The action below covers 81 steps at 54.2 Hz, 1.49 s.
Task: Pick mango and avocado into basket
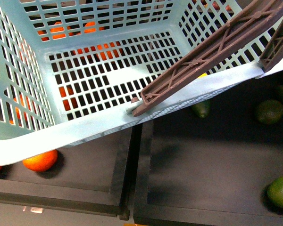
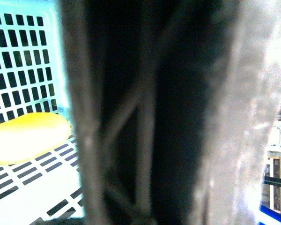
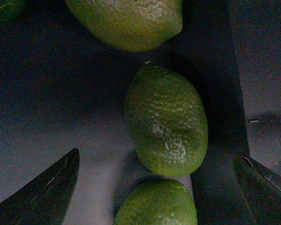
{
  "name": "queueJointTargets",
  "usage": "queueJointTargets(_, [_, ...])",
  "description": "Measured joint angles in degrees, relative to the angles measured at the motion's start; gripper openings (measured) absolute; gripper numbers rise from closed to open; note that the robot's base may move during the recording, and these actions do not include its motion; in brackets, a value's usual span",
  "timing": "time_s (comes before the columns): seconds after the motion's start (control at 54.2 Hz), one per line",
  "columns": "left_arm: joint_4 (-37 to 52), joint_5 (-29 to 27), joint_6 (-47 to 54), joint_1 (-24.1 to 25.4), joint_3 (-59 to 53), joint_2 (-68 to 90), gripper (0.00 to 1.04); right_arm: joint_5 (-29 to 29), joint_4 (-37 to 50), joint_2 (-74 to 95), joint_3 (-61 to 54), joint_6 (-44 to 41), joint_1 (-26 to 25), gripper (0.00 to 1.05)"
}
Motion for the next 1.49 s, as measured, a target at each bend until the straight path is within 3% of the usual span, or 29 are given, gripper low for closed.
queueJointTargets(0.682, [0.0, -0.1, 0.0, 0.0, 0.0, 0.0, 0.13, 1.1, -4.9, 8.2, 11.3, 2.5, 1.0, 0.96])
queueJointTargets(1.494, [0.0, -0.1, 0.0, 0.0, 0.0, 0.0, 0.13, 2.7, -5.4, 11.9, 14.1, 3.3, 2.2, 0.96])
